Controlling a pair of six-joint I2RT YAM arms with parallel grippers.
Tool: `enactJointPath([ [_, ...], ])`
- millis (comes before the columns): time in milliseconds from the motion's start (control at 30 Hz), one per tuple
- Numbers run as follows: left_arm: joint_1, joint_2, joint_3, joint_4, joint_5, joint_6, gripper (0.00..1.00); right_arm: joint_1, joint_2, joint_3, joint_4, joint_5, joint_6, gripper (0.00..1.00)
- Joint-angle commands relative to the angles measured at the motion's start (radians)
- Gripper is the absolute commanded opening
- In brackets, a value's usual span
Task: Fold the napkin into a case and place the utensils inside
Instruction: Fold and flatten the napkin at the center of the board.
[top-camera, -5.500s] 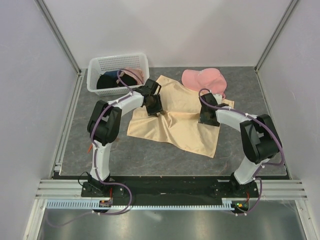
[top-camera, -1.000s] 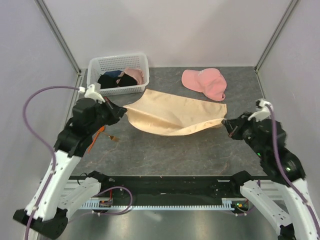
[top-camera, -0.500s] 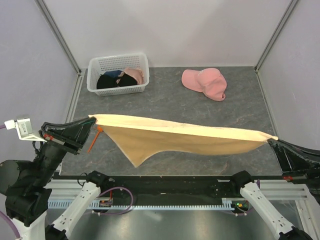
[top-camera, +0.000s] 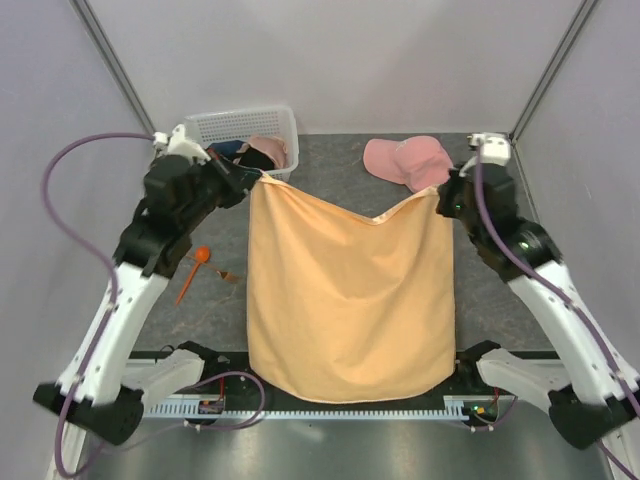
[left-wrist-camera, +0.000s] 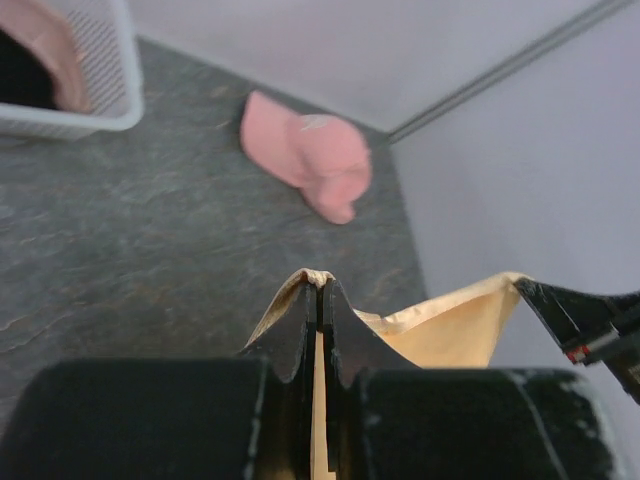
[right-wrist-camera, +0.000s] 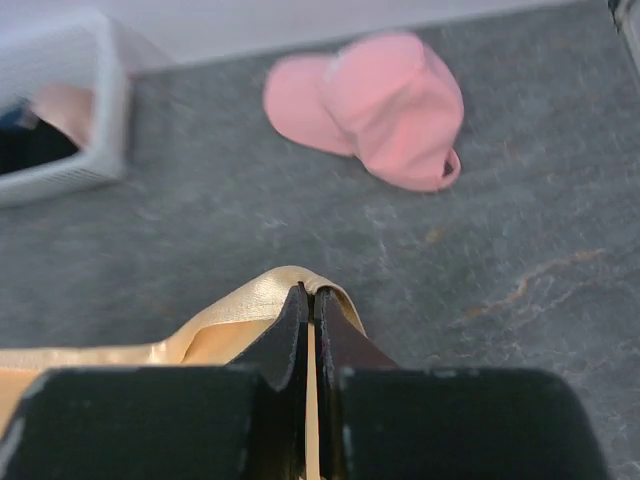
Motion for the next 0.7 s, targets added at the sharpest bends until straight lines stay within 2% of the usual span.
enactJointPath([
  [0, 0.023, 0.187, -0.012, 0.053, -0.157, -0.034, 0.02, -0.064, 0.151, -0.1, 0.234, 0.043, -0.048, 0.0],
  [100, 0.055, 0.337, -0.045, 0.15, -0.183, -0.04, 0.02, -0.174, 0.3, -0.12, 0.345, -0.081, -0.039, 0.0],
  [133, 0.067, 0.425, -0.048, 0.167, -0.183, -0.042, 0.02, -0.191, 0.335, -0.125, 0.412, -0.1, -0.051, 0.0],
  [233, 0.08, 0.561, -0.003, 0.201, -0.177, -0.019, 0.02, -0.23, 0.484, -0.11, 0.506, -0.177, -0.085, 0.0],
  [367, 0.106, 0.794, 0.113, 0.103, -0.135, -0.026, 0.02, -0.242, 0.709, 0.016, 0.485, -0.251, -0.135, 0.0],
  [500, 0.112, 0.886, 0.199, 0.045, -0.1, 0.004, 0.02, -0.245, 0.771, 0.038, 0.433, -0.264, -0.123, 0.0],
  [667, 0.112, 0.822, 0.143, 0.035, -0.069, 0.017, 0.02, -0.264, 0.704, -0.017, 0.359, -0.261, -0.082, 0.0],
])
